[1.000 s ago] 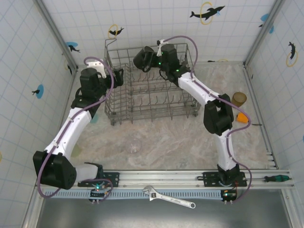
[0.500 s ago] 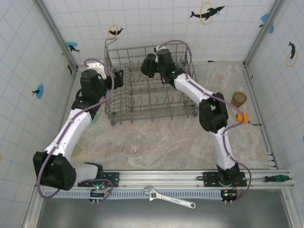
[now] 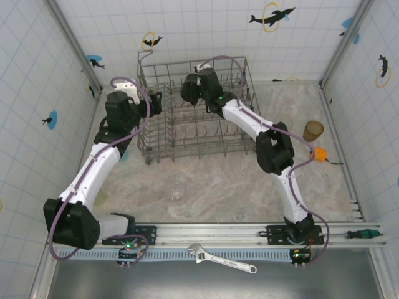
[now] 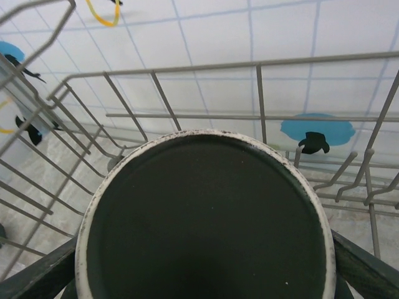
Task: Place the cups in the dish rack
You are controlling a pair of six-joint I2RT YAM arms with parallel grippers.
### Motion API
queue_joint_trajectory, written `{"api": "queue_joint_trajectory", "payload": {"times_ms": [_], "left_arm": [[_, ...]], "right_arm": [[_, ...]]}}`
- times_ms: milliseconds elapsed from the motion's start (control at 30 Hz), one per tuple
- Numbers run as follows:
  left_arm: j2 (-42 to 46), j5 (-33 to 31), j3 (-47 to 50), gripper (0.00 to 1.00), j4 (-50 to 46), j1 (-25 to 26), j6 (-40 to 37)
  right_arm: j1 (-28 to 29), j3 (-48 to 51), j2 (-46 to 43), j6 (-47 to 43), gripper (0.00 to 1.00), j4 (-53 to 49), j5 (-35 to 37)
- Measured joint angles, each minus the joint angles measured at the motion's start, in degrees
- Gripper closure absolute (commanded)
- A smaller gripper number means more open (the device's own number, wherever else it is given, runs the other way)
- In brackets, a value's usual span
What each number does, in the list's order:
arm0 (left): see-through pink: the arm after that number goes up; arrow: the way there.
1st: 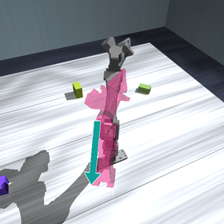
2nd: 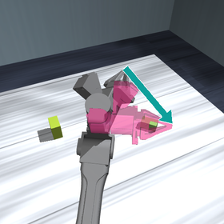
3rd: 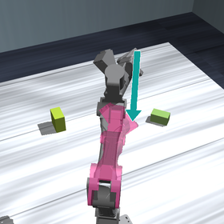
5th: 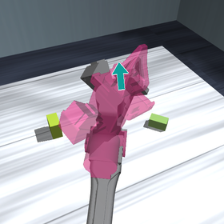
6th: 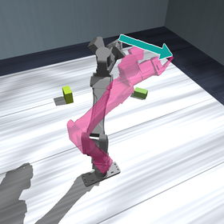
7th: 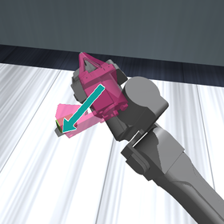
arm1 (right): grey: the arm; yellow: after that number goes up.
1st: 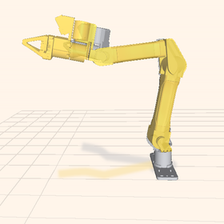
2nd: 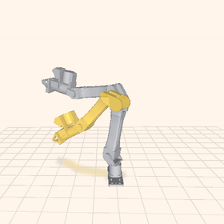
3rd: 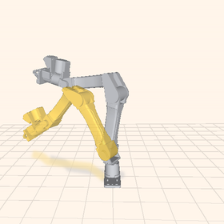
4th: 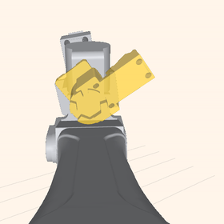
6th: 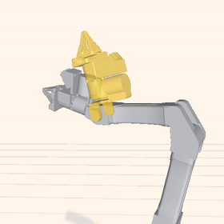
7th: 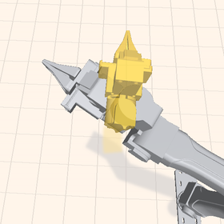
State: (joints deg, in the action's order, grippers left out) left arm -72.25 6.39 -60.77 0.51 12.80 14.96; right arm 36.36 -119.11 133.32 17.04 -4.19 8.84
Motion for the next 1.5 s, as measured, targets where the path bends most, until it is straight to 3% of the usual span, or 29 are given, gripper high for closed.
{"api": "queue_joint_trajectory", "payload": {"times_ms": [900,1067,1367,1500], "left_arm": [[0.0,0.4,0.1,0.03,0.4,0.0,0.0],[0.0,0.4,0.2,0.03,0.4,0.0,0.0],[0.0,0.5,0.2,0.03,0.4,0.0,0.0],[0.0,0.5,0.2,0.03,0.4,0.0,0.0]], "right_arm": [[1.4,-4.9,8.3,-2.4,0.99,-0.2,3.1],[1.7,-6.4,9.3,-4.0,0.71,-0.5,4.0],[1.8,-6.4,9.3,-3.9,0.47,-0.8,3.7],[1.8,-6.5,9.3,-2.8,0.29,-0.8,3.4]]}}
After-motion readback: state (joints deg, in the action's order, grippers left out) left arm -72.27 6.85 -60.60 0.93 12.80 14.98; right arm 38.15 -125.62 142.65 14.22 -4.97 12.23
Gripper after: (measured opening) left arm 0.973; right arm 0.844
